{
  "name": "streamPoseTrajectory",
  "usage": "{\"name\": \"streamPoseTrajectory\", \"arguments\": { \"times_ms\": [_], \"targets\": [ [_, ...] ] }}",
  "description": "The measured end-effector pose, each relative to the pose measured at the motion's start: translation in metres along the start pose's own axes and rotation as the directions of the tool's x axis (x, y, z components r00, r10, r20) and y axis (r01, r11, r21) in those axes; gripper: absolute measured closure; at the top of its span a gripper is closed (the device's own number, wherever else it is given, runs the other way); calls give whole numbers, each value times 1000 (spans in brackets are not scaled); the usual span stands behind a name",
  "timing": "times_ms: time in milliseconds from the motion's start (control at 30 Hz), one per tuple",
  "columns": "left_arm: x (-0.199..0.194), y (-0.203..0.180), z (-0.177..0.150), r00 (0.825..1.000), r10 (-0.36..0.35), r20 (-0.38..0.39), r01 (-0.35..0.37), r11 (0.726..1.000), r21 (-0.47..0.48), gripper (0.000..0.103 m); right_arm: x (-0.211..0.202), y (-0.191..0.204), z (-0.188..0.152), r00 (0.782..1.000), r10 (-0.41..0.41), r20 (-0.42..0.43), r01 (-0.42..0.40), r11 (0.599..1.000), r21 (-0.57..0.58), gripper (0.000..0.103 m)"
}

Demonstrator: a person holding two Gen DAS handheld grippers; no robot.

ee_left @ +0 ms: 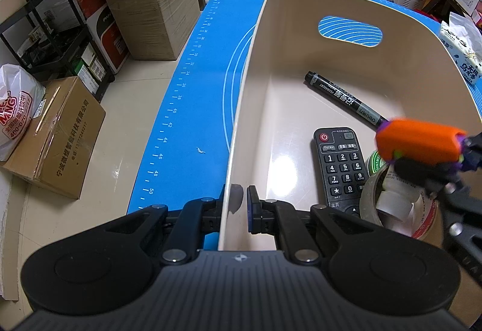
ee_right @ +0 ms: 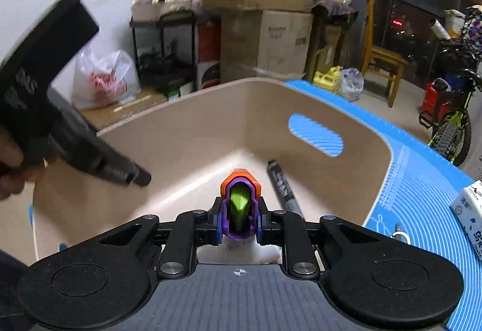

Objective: Organize rigid objects
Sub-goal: 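Drop the toy into the bin beside the tape roll, opening the right gripper, then move the right gripper back to the keys on the mat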

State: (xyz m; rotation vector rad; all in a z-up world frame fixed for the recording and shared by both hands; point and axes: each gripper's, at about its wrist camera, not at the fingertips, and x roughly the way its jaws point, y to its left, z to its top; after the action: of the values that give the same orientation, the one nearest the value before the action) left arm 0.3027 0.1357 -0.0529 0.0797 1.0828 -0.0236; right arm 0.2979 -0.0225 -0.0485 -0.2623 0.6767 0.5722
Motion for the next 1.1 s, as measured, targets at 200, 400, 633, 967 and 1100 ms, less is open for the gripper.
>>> {"name": "streamPoseTrajectory", "arguments": {
  "times_ms": [200,400,633,967,1100],
  "targets": [
    [0,0,0,1000,-1,0,1,1000,-1,93,1,2,-6,999,21,-32,-22,1000,-4,58],
    [0,0,0,1000,0,0,0,1000,-1,93,-18,-9,-4,997,71,43,-72,997,5,28],
    [0,-1,0,1000,3,0,-3,1000,1,93,-40,-31,4,990,60,125,-68,996,61,20],
    [0,-1,0,1000,5,0,-5,1000,4,93,-58,-83,7,975,-77,208,45,987,155,13],
    [0,-1,0,1000,2,0,-2,1000,2,93,-57,-113,-4,956,-173,235,121,968,218,13]
  ]
}}
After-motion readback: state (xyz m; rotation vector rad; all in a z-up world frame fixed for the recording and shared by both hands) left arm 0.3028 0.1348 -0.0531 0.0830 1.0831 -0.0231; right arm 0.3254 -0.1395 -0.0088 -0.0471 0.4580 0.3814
